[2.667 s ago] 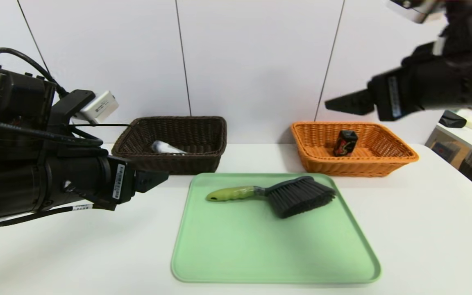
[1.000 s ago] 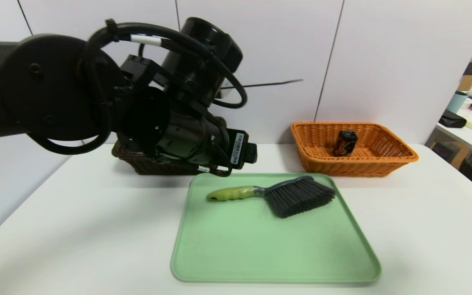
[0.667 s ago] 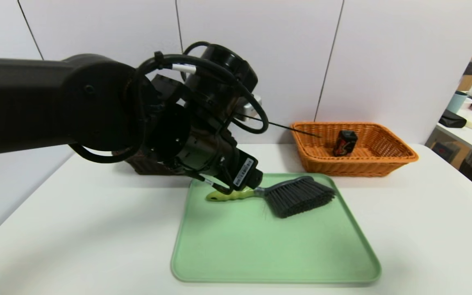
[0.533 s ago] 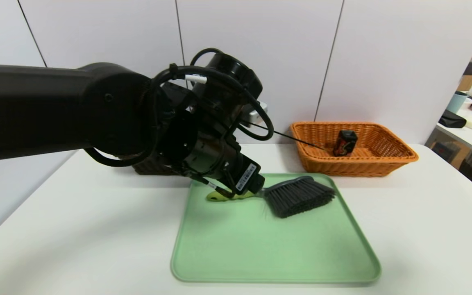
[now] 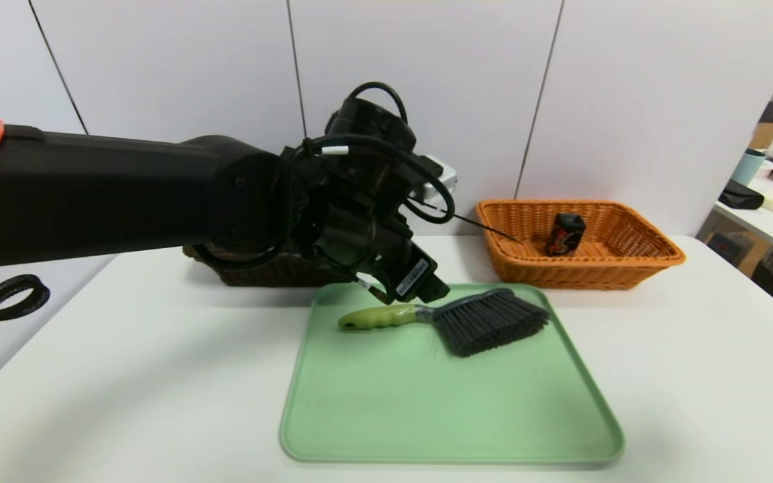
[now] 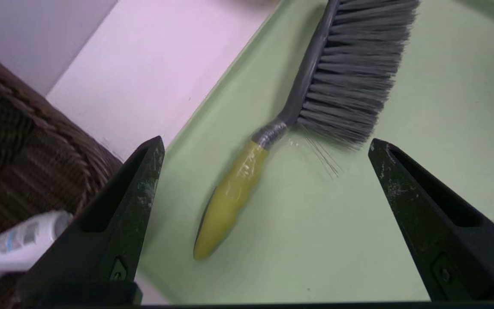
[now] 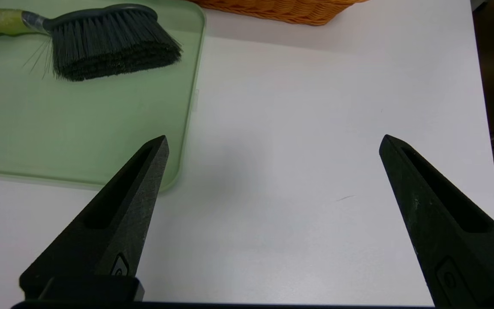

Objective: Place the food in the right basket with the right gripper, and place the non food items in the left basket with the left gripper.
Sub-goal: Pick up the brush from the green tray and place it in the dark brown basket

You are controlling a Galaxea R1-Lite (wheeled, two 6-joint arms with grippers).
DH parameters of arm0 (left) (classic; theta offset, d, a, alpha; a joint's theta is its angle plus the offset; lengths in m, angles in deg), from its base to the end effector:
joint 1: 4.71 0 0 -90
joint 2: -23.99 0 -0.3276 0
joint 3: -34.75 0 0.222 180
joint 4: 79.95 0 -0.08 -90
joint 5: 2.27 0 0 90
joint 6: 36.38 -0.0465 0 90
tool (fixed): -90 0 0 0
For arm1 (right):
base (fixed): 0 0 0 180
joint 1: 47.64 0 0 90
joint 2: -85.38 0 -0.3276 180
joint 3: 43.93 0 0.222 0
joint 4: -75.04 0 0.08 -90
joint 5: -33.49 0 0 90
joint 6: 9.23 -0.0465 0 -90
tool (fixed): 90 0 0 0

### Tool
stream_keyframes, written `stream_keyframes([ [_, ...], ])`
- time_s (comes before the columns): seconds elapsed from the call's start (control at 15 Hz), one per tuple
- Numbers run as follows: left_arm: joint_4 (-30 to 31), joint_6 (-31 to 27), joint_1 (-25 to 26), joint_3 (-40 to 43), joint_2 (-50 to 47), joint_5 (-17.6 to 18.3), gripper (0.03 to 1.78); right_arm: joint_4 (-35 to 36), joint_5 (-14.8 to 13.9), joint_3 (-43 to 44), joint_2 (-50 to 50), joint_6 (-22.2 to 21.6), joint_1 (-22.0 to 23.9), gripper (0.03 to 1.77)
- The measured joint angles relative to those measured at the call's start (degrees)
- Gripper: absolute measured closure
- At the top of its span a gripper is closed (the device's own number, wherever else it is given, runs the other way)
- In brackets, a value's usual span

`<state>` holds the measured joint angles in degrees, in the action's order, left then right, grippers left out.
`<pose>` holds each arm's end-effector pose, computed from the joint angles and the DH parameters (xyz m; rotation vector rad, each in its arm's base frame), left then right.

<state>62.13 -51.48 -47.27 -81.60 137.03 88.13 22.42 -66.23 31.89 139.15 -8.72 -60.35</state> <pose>0.3342 -0.3073 0.2424 0.4665 0.4799 -0.8021 0.1193 0.0189 0.2836 -0.1125 0.5232 0.0533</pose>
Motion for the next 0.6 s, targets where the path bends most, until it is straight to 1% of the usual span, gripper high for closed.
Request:
stream_keyframes([
  [0.13, 2.43, -6.23, 2.07, -0.02, 0.29, 3.39, 0.12, -0.02, 0.02, -0.27, 0.00, -0.29, 0.00, 0.11],
  [0.53, 6.39, -24.16, 7.97, 0.56, 0.02, 18.48, 0.12, 0.22, 0.48, -0.66, -0.11, -1.04, -0.57, 0.11],
  [0.6, 6.63, -26.93, 8.58, 1.33, -0.01, 19.65, 0.12, 0.15, 0.48, -0.68, -0.17, -1.06, -0.61, 0.11],
])
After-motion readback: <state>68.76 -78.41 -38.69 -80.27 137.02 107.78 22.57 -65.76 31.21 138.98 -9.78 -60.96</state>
